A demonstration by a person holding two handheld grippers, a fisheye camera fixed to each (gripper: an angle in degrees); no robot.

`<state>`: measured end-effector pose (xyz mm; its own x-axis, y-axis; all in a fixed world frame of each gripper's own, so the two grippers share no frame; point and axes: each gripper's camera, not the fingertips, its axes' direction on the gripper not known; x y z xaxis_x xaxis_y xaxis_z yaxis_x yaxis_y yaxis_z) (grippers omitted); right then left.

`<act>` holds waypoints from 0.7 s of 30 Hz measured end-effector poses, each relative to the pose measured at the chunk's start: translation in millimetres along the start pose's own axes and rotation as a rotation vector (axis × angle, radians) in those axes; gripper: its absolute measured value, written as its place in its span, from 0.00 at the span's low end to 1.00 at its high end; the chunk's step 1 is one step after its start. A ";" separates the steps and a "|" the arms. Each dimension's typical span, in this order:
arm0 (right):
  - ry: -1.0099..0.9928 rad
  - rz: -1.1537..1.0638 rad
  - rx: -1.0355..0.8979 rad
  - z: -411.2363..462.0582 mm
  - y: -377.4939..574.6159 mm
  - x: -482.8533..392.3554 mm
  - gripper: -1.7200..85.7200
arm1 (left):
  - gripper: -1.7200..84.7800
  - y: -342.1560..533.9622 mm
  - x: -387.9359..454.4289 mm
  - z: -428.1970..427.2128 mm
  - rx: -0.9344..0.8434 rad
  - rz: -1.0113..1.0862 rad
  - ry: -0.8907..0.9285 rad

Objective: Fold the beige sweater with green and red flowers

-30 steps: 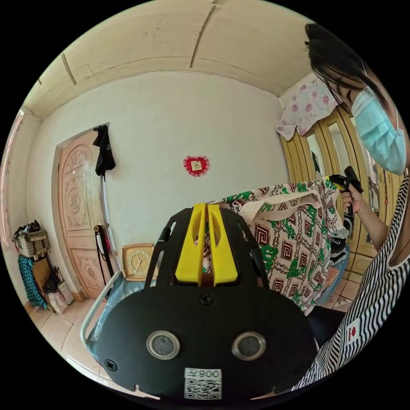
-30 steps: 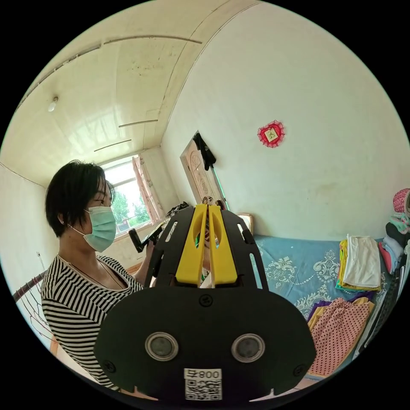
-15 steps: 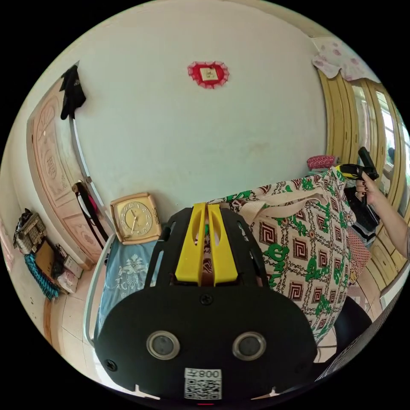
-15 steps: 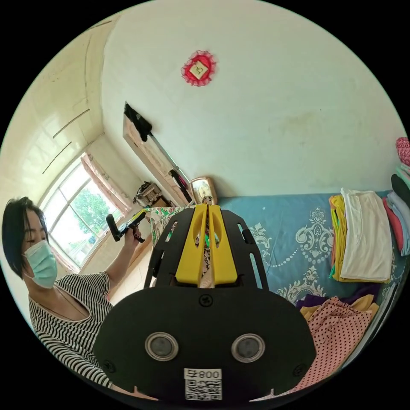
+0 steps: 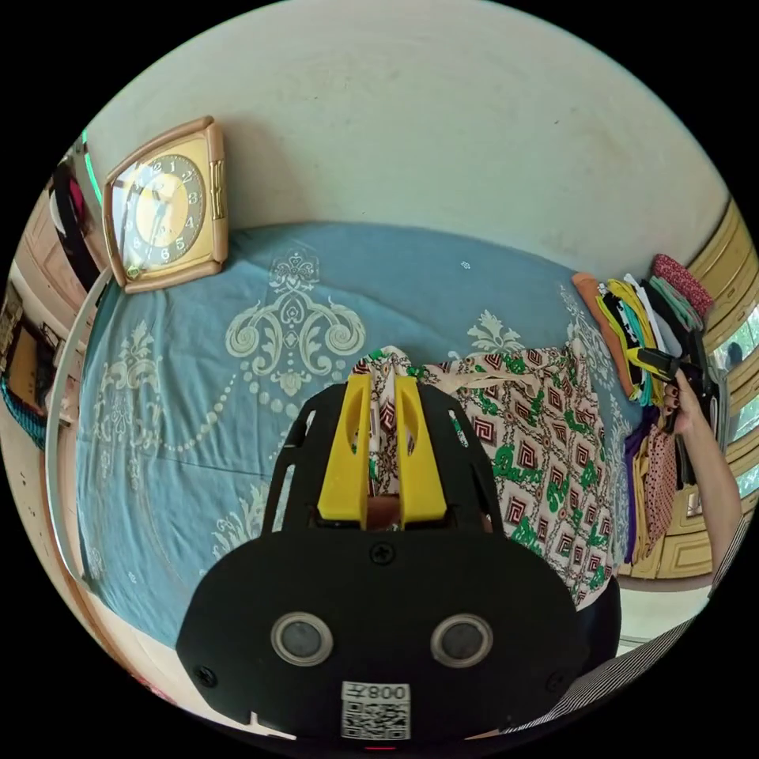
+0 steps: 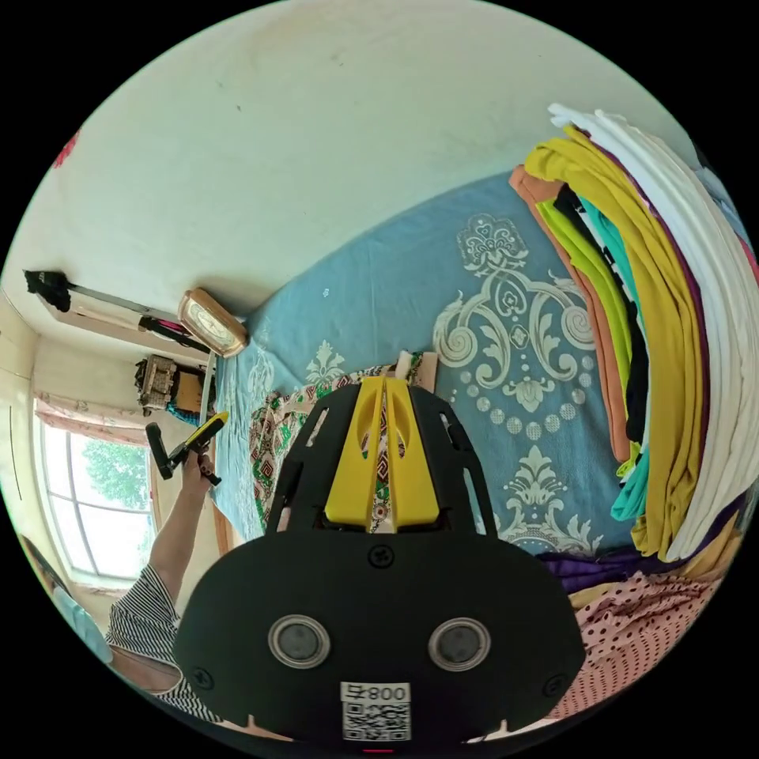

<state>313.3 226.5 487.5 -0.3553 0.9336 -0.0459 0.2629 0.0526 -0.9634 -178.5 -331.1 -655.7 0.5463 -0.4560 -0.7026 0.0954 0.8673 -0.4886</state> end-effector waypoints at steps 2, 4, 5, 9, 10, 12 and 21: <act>-0.050 -0.001 0.003 -8.2 1.8 14.9 0.02 | 0.08 17.3 -30.4 -5.3 0.001 -0.044 0.072; -0.083 -0.059 -0.020 -22.1 16.8 19.9 0.02 | 0.08 41.7 -51.3 -14.9 -0.006 -0.064 0.117; -0.083 -0.082 -0.032 -25.6 23.1 18.9 0.02 | 0.08 62.9 -64.1 -22.4 -0.020 -0.079 0.136; -0.049 -0.203 -0.145 -46.9 91.3 12.9 0.03 | 0.10 146.3 -94.5 -44.7 -0.080 -0.113 0.234; -0.043 -0.215 -0.166 -53.3 115.7 15.0 0.03 | 0.10 176.9 -103.2 -51.1 -0.103 -0.138 0.259; -0.048 -0.191 -0.198 -62.7 151.1 24.3 0.04 | 0.11 220.2 -116.0 -56.0 -0.158 -0.191 0.304; 0.013 0.018 -0.294 -91.3 250.8 85.4 0.08 | 0.16 295.3 -164.0 -60.9 -0.197 -0.370 0.509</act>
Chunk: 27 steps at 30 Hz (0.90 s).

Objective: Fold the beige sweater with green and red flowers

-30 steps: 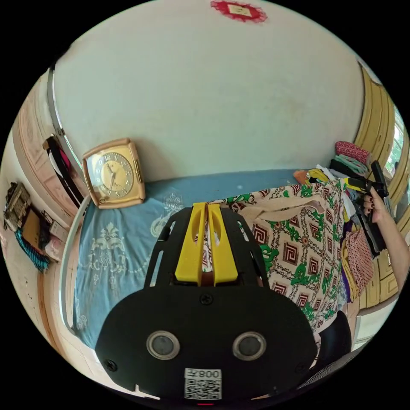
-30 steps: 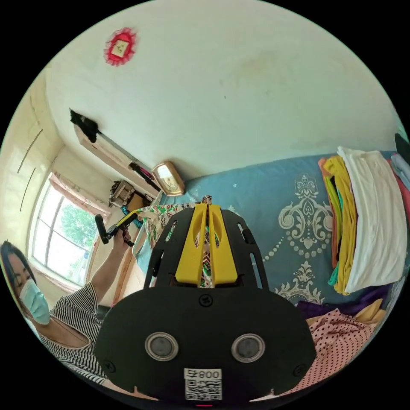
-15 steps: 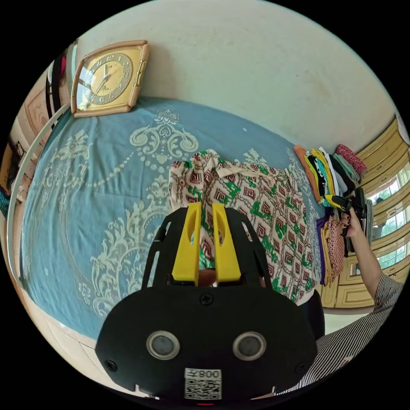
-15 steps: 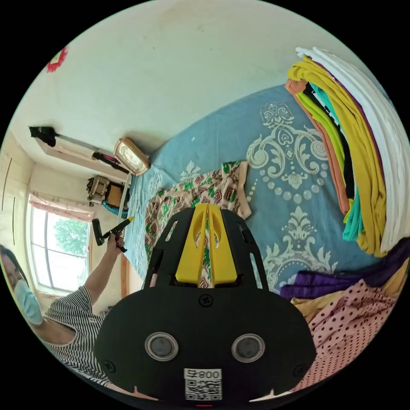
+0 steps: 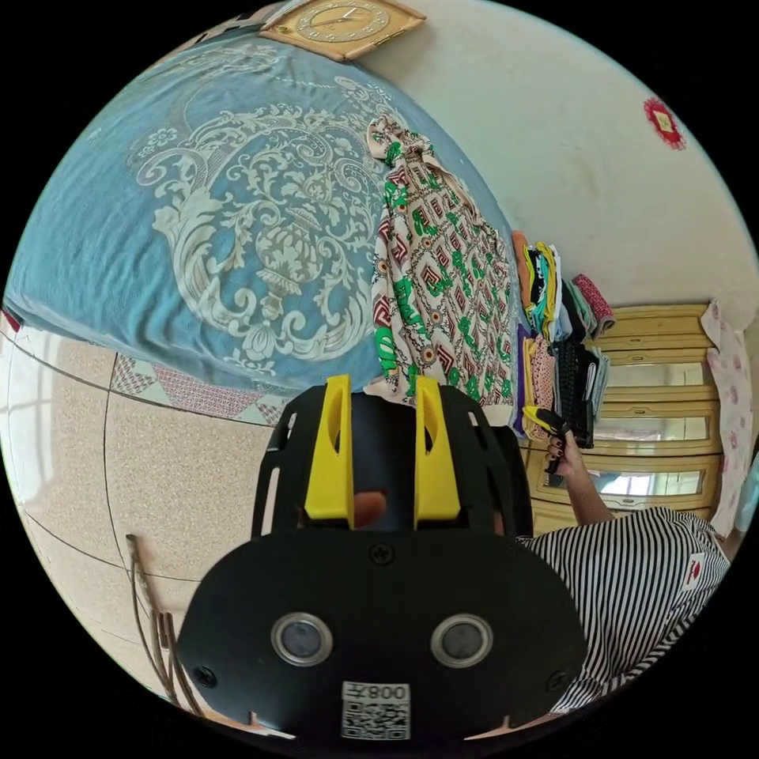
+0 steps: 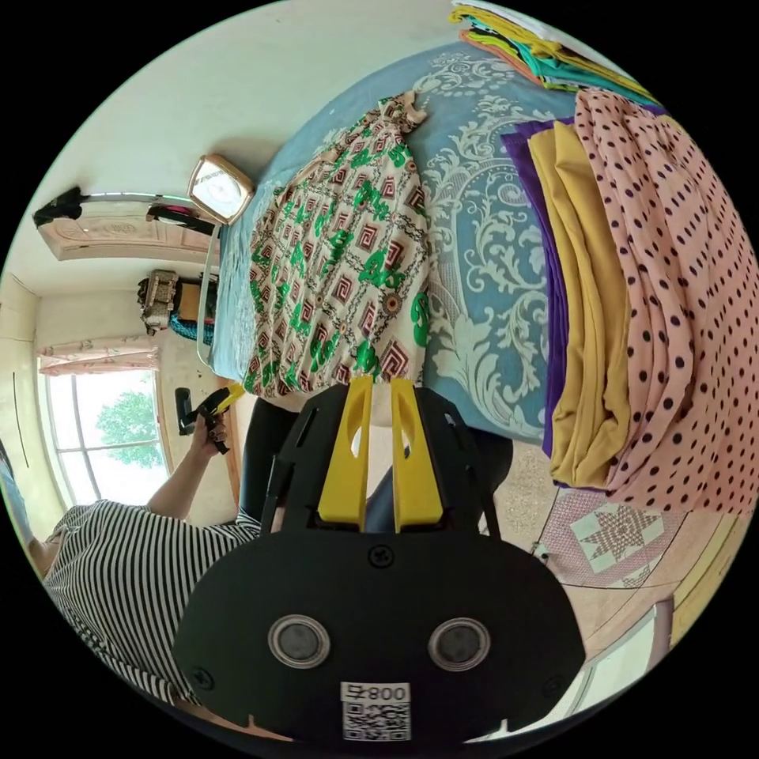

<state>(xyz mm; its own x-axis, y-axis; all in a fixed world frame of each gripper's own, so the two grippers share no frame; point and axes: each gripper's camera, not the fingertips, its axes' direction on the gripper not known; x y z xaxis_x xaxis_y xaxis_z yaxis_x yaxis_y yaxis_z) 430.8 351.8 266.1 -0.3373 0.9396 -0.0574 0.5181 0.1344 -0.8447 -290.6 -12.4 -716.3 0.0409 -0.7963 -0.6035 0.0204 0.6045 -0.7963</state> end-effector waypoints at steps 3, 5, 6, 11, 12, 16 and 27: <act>-0.006 0.023 -0.006 -5.8 4.7 9.8 0.09 | 0.16 -6.2 -2.8 -1.4 -0.041 0.016 0.015; 0.032 0.028 -0.005 -8.8 5.4 13.3 0.09 | 0.16 -7.3 -3.7 -3.0 -0.060 0.021 -0.003; 0.049 0.034 -0.007 -10.0 5.2 16.5 0.09 | 0.15 -7.4 -4.2 -3.7 -0.062 0.020 -0.002; 0.067 0.072 -0.022 -8.9 2.0 27.0 0.08 | 0.13 -12.6 -5.1 -11.6 -0.069 0.008 -0.029; 0.102 0.074 -0.026 -8.3 1.8 26.2 0.07 | 0.12 -13.3 -4.9 -12.4 -0.073 0.007 -0.033; 0.114 0.073 -0.032 -19.1 8.0 29.4 0.04 | 0.09 -15.7 -1.6 -23.4 -0.085 0.012 -0.045; -0.118 0.051 0.061 -73.6 16.0 27.6 0.02 | 0.05 -32.4 19.7 -101.7 0.073 0.024 0.112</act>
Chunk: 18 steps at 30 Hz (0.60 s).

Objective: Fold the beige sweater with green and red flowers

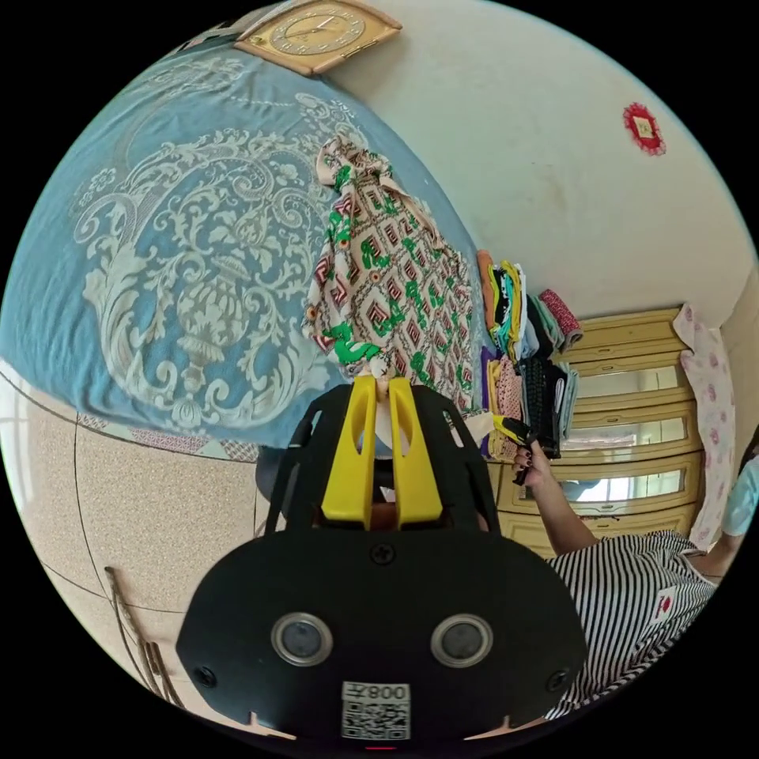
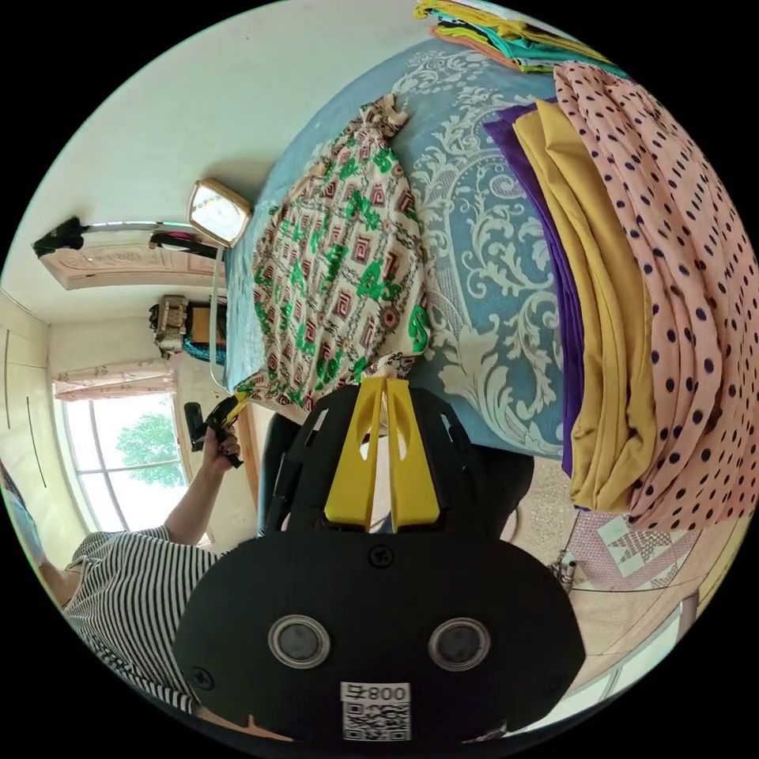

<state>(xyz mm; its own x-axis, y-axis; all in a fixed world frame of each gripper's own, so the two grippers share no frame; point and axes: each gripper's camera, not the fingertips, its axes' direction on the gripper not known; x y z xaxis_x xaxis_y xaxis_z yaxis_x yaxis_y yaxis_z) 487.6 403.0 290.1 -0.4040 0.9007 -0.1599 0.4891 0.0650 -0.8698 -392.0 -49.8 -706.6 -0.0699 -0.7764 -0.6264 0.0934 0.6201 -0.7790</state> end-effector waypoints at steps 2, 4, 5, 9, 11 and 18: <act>-0.058 -0.027 0.054 -24.9 -21.5 -8.5 0.02 | 0.05 -46.8 24.8 -22.8 0.055 0.060 0.012; -0.101 -0.081 0.141 -71.1 -66.3 -31.3 0.02 | 0.05 -90.9 56.4 -46.8 0.105 0.128 0.012; -0.118 -0.097 0.168 -85.2 -78.3 -39.8 0.02 | 0.05 -119.7 82.4 -68.8 0.158 0.177 0.038; -0.175 -0.303 0.378 -199.1 -134.4 -134.1 0.02 | 0.05 -182.4 176.6 -149.3 0.298 0.352 0.045; -0.155 -0.409 0.438 -243.6 -138.0 -181.8 0.02 | 0.05 -194.6 236.0 -203.3 0.372 0.470 0.017; -0.081 -0.679 0.557 -326.0 -66.6 -271.4 0.02 | 0.05 -139.5 297.1 -287.4 0.435 0.651 -0.007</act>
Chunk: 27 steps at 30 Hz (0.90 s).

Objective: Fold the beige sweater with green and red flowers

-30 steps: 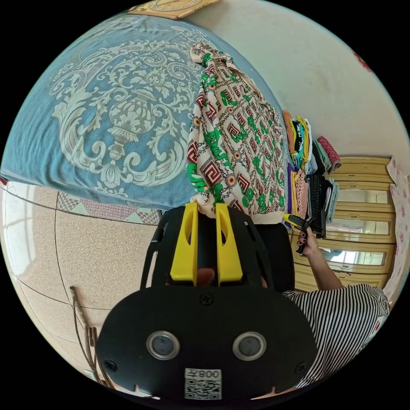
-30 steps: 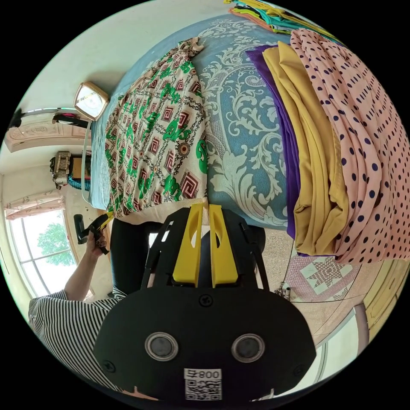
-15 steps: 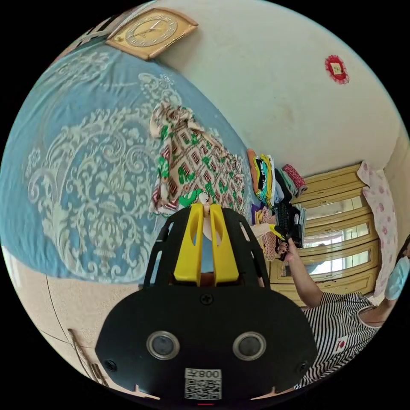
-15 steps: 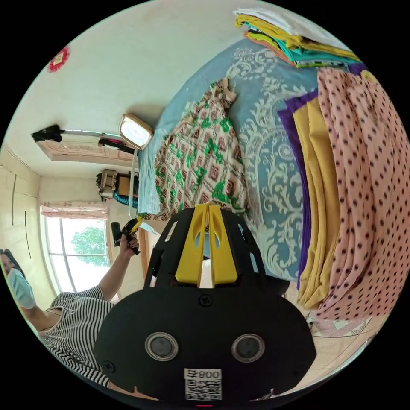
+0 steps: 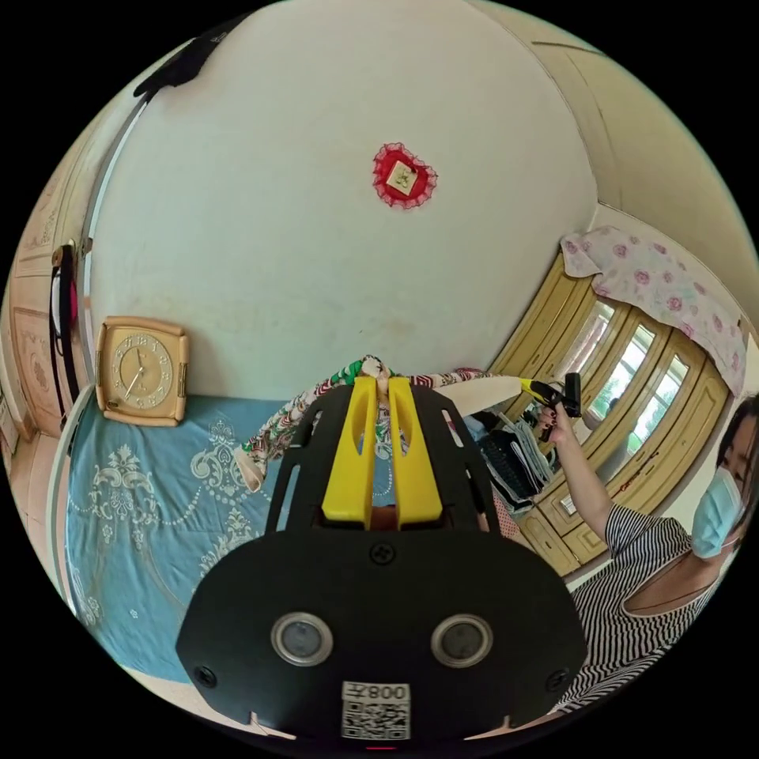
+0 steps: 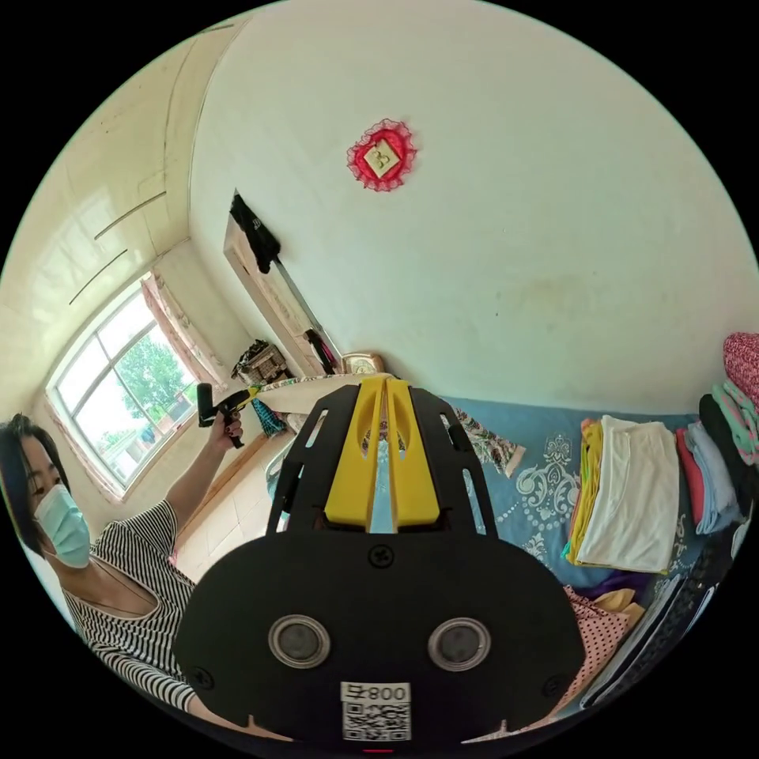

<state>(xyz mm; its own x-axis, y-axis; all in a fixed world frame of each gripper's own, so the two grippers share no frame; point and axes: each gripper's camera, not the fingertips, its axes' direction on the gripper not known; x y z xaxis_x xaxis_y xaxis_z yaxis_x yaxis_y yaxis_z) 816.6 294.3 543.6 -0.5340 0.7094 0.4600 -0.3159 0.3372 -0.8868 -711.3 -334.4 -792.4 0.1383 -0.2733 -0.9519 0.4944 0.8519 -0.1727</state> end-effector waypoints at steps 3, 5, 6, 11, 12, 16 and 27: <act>-0.033 -0.010 -0.042 -13.3 40.7 -14.1 0.02 | 0.05 40.3 9.2 -25.4 -0.035 -0.005 0.033; -0.028 0.000 -0.082 -17.2 75.4 -17.5 0.02 | 0.05 88.7 7.4 -34.9 -0.105 -0.051 0.070; -0.028 0.022 -0.116 -16.8 100.6 -16.2 0.02 | 0.05 102.5 5.7 -36.0 -0.124 -0.069 0.078; 0.011 0.203 -0.326 4.3 215.9 14.6 0.02 | 0.05 244.8 -29.6 -18.5 -0.353 -0.292 0.070; 0.012 0.274 -0.364 13.1 246.5 28.1 0.02 | 0.05 261.5 -35.1 -13.7 -0.377 -0.322 0.070; 0.063 0.513 -0.563 49.2 339.0 74.5 0.02 | 0.05 364.0 -71.4 20.1 -0.581 -0.543 0.023; 0.086 0.705 -0.677 61.3 381.1 122.3 0.02 | 0.08 401.1 -117.2 11.0 -0.588 -0.657 -0.024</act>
<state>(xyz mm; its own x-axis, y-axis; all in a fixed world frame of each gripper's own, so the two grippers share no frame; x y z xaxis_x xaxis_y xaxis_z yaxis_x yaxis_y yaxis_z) 582.9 471.6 264.6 -0.3602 0.9181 -0.1656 0.5846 0.0838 -0.8070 -519.7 34.4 -747.3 0.0027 -0.7924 -0.6100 -0.0406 0.6094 -0.7918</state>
